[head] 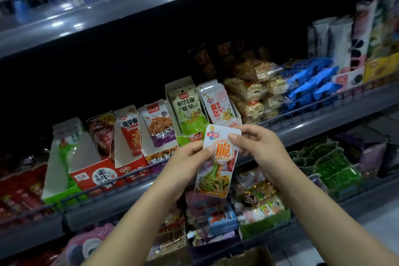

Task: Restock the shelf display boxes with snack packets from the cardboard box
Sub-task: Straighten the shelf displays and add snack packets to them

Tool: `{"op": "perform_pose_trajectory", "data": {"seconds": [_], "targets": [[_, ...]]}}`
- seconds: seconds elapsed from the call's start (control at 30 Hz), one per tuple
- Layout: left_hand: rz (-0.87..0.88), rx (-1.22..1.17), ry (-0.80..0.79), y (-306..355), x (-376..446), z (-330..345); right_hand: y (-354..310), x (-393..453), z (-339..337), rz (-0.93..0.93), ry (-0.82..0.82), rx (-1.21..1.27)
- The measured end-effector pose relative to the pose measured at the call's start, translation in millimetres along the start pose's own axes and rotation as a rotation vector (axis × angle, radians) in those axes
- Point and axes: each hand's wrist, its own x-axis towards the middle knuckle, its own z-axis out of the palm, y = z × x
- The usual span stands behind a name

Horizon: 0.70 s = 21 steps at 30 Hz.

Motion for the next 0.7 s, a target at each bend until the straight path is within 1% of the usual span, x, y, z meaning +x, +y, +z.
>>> {"op": "perform_pose_trajectory", "data": {"seconds": [0.1,0.2,0.27,0.37,0.5,0.6,0.7], "targets": [[0.035,0.205,0.012,17,13,-3,-2,4,-1,-0.038,0.015,0.005],[0.026,0.344,0.031,38,30,-8,-1,10,-2,-0.092,0.089,-0.018],[0.047,0.36,0.113,52,42,-11,2,15,-4,-0.129,0.139,-0.077],[0.097,0.271,0.261,73,63,-13,3,20,-4,-0.143,0.159,-0.188],[0.16,0.131,0.401,91,97,-9,9,26,-5,-0.176,0.066,-0.495],[0.166,0.143,0.439,98,119,-4,17,31,-6,-0.191,-0.021,-0.685],[0.157,0.173,0.446,98,135,2,24,33,-7,-0.169,-0.11,-0.799]]}}
